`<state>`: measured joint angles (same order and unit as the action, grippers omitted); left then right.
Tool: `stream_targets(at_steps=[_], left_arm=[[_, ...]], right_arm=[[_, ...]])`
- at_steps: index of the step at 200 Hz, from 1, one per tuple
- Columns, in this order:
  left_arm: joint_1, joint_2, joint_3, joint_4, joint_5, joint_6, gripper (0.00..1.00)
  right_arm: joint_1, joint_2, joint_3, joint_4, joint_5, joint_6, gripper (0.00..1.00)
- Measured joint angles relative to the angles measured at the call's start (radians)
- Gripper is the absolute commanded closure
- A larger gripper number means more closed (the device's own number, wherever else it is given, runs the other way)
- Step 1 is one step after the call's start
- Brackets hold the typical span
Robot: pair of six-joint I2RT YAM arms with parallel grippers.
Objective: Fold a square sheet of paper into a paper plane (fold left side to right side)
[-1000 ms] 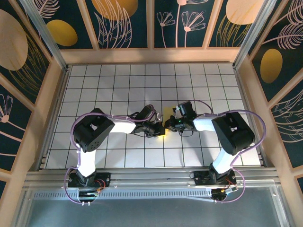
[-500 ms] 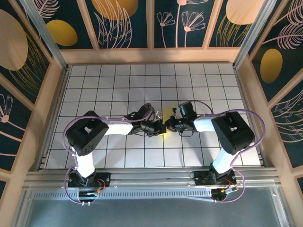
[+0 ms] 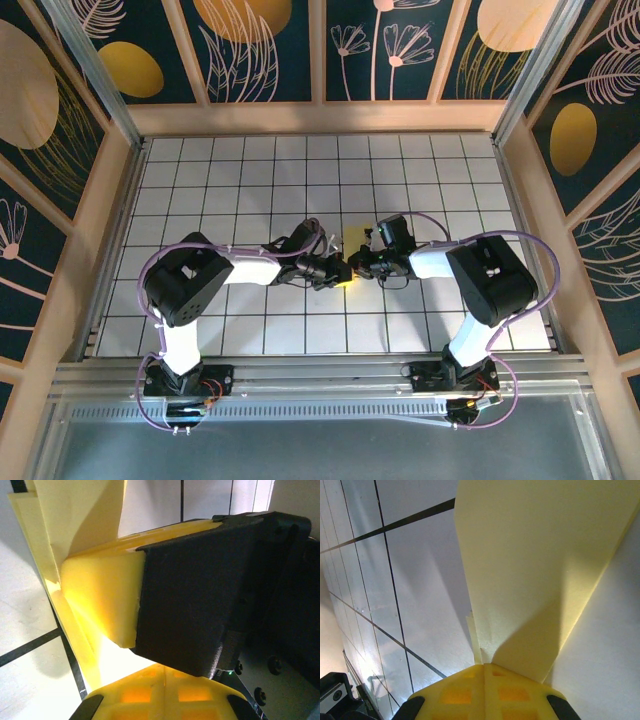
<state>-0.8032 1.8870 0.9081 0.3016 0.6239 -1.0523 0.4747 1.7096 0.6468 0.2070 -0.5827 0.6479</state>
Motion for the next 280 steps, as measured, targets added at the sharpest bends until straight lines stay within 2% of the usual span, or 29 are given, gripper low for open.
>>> stream_targets(at_steps=[67, 137, 212, 237, 280], left_arm=[[0.001, 0.005, -0.011, 0.016, 0.000, 0.003, 1.00], [0.002, -0.014, -0.056, 0.032, -0.084, 0.003, 1.00], [0.006, -0.026, -0.056, 0.058, -0.083, -0.006, 1.00], [0.020, -0.027, -0.075, 0.085, -0.083, -0.019, 1.00], [0.102, -0.082, -0.104, 0.090, -0.085, -0.020, 1.00]], right_arm=[[0.000, 0.001, 0.000, 0.000, -0.002, -0.013, 1.00], [0.000, 0.001, 0.002, -0.001, -0.002, -0.013, 1.00], [0.000, 0.001, 0.003, -0.004, -0.002, -0.013, 1.00], [0.000, 0.001, 0.003, -0.004, -0.002, -0.015, 1.00], [0.000, 0.006, 0.018, -0.028, -0.022, -0.098, 1.00]])
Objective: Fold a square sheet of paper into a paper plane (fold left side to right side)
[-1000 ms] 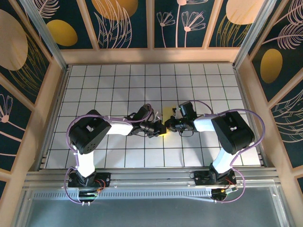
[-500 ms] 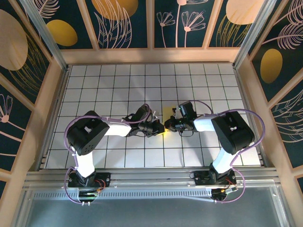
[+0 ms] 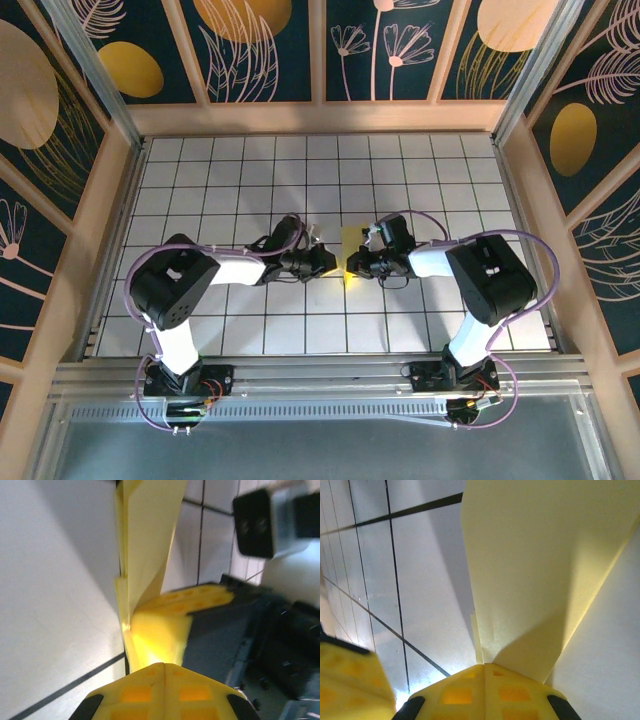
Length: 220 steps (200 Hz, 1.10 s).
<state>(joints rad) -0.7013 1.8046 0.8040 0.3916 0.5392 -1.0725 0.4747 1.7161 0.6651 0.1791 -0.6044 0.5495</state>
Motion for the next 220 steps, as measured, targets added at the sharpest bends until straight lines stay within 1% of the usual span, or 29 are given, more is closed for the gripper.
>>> stream_targets(at_steps=[32, 58, 161, 220], left_arm=[[0.053, -0.025, 0.005, -0.011, -0.001, 0.022, 1.00], [0.063, -0.014, 0.046, -0.058, 0.000, 0.054, 1.00], [0.062, 0.283, 0.399, -0.195, 0.037, 0.191, 1.00], [0.062, 0.362, 0.483, -0.259, 0.035, 0.237, 1.00]], right_arm=[[0.000, 0.004, 0.024, -0.057, -0.016, -0.100, 1.00], [0.000, 0.004, 0.028, -0.083, -0.030, -0.151, 1.00], [0.000, 0.004, 0.031, -0.092, -0.037, -0.174, 1.00], [0.001, 0.004, 0.032, -0.095, -0.037, -0.174, 1.00]])
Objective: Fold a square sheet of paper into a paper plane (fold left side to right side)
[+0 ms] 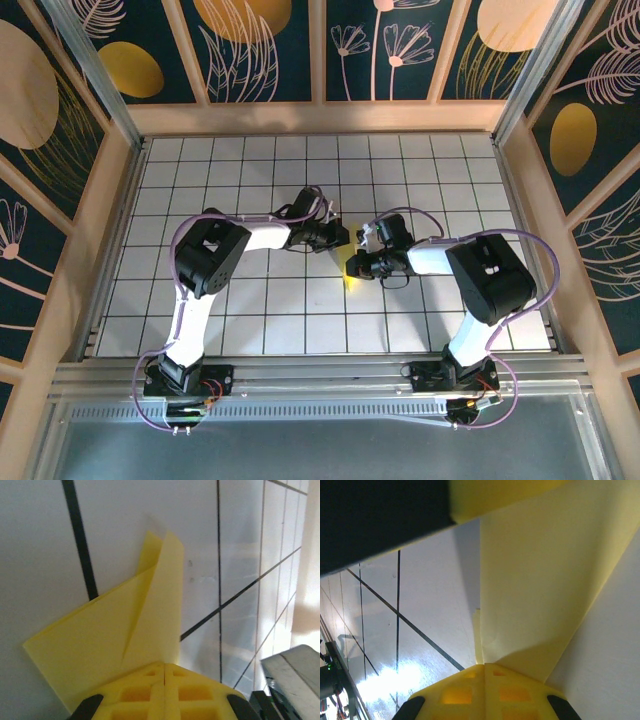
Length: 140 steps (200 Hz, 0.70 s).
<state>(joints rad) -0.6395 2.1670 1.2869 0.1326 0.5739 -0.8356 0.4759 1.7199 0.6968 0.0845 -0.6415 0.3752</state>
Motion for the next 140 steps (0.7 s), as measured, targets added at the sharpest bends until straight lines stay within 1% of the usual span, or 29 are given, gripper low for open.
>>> stream_targets(at_steps=[54, 89, 115, 140], left_arm=[[-0.001, 0.009, 0.023, -0.041, -0.010, 0.033, 1.00], [-0.001, 0.009, 0.021, -0.040, -0.014, 0.041, 1.00], [-0.001, 0.007, 0.013, -0.028, -0.014, 0.043, 1.00], [-0.001, 0.005, 0.009, -0.022, -0.014, 0.043, 1.00]], right_arm=[[0.002, -0.011, 0.013, -0.039, -0.003, 0.005, 1.00], [0.002, -0.091, 0.008, -0.066, -0.035, 0.050, 1.00], [0.001, -0.168, -0.032, -0.005, -0.092, 0.106, 1.00], [0.004, -0.171, -0.093, 0.059, -0.143, 0.164, 1.00]])
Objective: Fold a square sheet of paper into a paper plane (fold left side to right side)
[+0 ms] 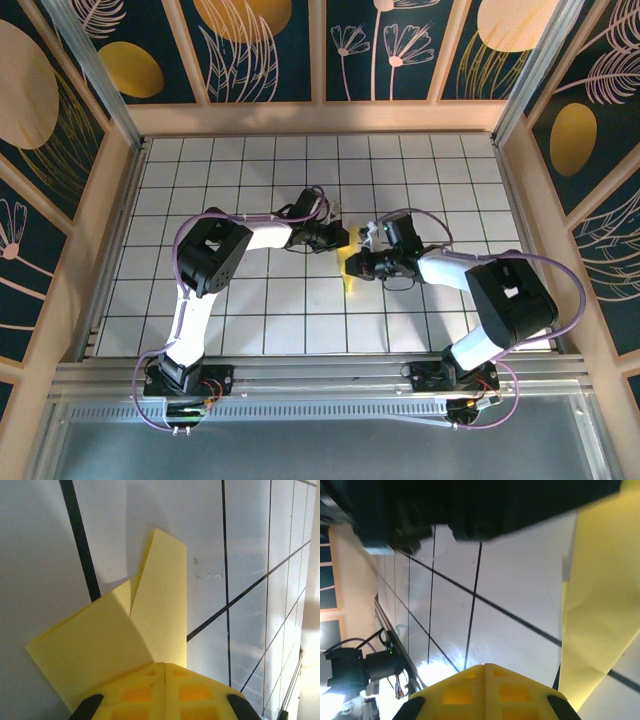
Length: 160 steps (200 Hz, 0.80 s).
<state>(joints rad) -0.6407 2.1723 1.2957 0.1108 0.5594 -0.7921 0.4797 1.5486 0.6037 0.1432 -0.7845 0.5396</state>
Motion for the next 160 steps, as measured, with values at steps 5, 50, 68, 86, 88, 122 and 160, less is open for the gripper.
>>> stream_targets(at_steps=[5, 50, 68, 86, 88, 122, 160], left_arm=[[0.000, 0.000, 0.000, 0.000, -0.001, 0.000, 1.00], [-0.001, 0.000, 0.000, 0.000, -0.003, 0.000, 1.00], [-0.001, 0.000, 0.000, 0.000, -0.003, 0.000, 1.00], [-0.001, 0.000, 0.000, 0.000, -0.003, 0.000, 1.00], [-0.001, 0.000, 0.000, 0.000, -0.003, 0.000, 1.00], [-0.001, 0.000, 0.000, 0.000, -0.003, 0.000, 1.00], [-0.001, 0.000, 0.000, 0.000, -0.004, 0.000, 1.00]], right_arm=[[0.001, 0.003, -0.011, 0.006, -0.007, 0.011, 1.00], [0.015, 0.049, -0.058, 0.063, -0.032, 0.062, 1.00], [0.018, 0.066, -0.059, 0.076, -0.033, 0.070, 1.00], [0.019, 0.081, -0.059, 0.089, -0.033, 0.070, 1.00], [0.019, 0.082, -0.059, 0.090, -0.033, 0.070, 1.00], [0.020, 0.105, -0.059, 0.095, -0.033, 0.070, 1.00], [0.020, 0.115, -0.059, 0.097, -0.032, 0.070, 1.00]])
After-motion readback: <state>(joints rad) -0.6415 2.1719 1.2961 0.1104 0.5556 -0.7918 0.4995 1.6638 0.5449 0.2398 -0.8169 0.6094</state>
